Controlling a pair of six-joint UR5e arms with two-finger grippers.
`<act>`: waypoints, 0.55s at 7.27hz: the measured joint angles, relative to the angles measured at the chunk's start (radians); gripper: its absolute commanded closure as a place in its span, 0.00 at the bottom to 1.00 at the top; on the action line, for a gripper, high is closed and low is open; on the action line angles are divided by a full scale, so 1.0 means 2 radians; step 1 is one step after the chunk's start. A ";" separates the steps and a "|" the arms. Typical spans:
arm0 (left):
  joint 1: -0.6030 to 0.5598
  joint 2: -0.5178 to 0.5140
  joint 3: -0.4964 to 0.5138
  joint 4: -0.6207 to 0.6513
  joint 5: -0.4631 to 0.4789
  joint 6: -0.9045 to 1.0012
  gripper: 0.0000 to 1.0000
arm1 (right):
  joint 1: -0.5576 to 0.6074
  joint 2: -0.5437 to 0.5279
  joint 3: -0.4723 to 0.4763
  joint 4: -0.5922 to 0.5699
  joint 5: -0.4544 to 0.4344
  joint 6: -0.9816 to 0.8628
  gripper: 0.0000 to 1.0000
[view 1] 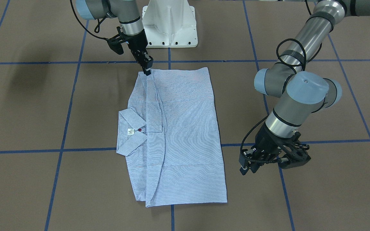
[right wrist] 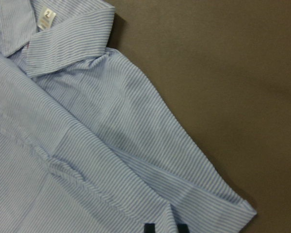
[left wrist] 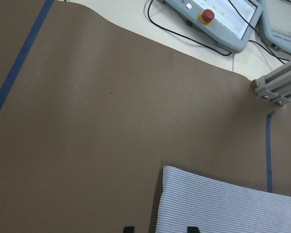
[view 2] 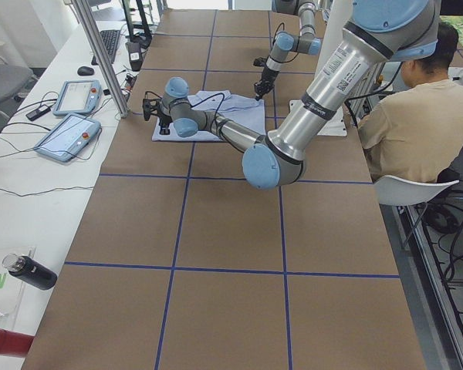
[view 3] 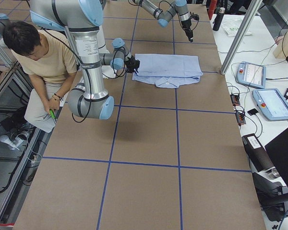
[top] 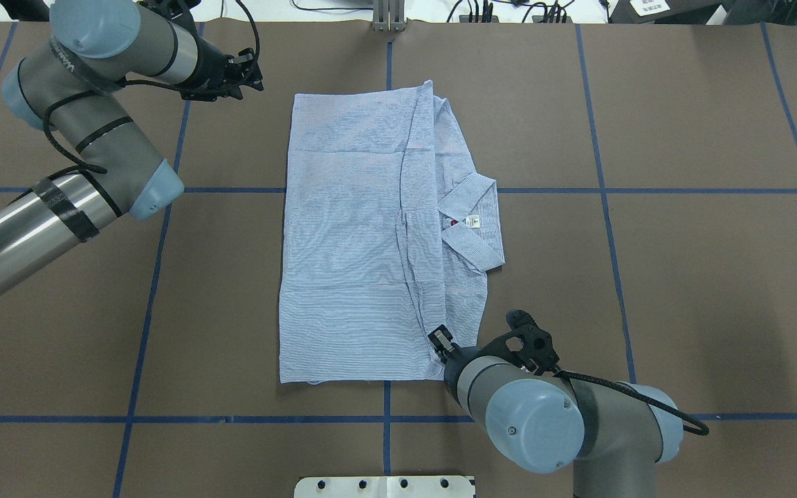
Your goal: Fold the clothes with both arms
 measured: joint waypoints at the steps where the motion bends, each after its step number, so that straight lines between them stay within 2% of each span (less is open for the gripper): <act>1: 0.000 0.000 0.000 0.000 0.000 0.000 0.53 | 0.002 0.022 0.003 -0.036 0.004 -0.014 0.01; 2: 0.000 0.000 0.000 0.000 0.000 0.000 0.53 | 0.003 0.040 0.003 -0.064 0.005 -0.026 0.02; 4: 0.000 0.002 -0.001 0.000 0.000 0.000 0.53 | 0.004 0.053 -0.001 -0.084 0.007 -0.073 0.18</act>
